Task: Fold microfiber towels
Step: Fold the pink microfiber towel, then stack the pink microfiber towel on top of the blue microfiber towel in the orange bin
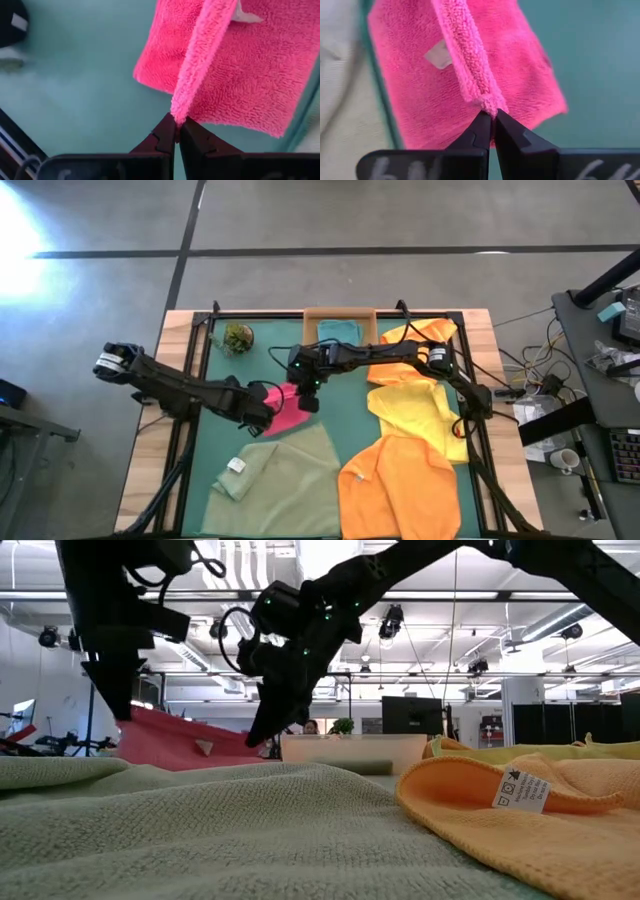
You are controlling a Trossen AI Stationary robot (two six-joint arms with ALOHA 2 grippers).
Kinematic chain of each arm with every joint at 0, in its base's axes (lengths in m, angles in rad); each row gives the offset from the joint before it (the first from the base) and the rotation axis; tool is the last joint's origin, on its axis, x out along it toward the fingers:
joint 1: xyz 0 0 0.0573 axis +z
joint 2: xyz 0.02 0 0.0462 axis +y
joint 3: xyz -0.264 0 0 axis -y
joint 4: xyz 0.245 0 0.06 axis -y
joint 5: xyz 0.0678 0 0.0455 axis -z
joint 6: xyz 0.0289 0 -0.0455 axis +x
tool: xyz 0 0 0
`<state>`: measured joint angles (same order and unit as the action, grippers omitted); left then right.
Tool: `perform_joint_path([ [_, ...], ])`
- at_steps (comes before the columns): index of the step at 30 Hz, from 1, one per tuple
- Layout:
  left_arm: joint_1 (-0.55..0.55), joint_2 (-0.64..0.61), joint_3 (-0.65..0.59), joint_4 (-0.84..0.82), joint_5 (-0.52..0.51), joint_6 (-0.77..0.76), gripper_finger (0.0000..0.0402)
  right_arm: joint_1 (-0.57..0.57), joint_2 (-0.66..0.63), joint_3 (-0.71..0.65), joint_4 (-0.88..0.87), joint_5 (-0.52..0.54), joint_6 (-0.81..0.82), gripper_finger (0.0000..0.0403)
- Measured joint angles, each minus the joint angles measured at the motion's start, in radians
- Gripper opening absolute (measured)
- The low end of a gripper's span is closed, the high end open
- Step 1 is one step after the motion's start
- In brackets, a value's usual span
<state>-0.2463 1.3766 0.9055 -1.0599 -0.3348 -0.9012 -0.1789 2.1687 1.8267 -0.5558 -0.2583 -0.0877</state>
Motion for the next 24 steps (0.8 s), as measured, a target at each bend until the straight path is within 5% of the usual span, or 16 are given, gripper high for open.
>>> perform_joint_path([
  [10,0.063,0.000,-0.025,0.039,-0.040,0.076,0.0011,-0.014,0.003,-0.001,0.019,0.059,0.010,0.0014],
  [19,0.065,0.000,-0.029,0.026,-0.037,0.092,0.0101,-0.030,0.003,-0.001,0.020,0.057,0.035,0.0092],
  [24,0.083,-0.001,0.009,-0.126,0.027,0.105,0.0143,-0.077,-0.044,-0.001,-0.037,0.008,0.022,0.0131],
])
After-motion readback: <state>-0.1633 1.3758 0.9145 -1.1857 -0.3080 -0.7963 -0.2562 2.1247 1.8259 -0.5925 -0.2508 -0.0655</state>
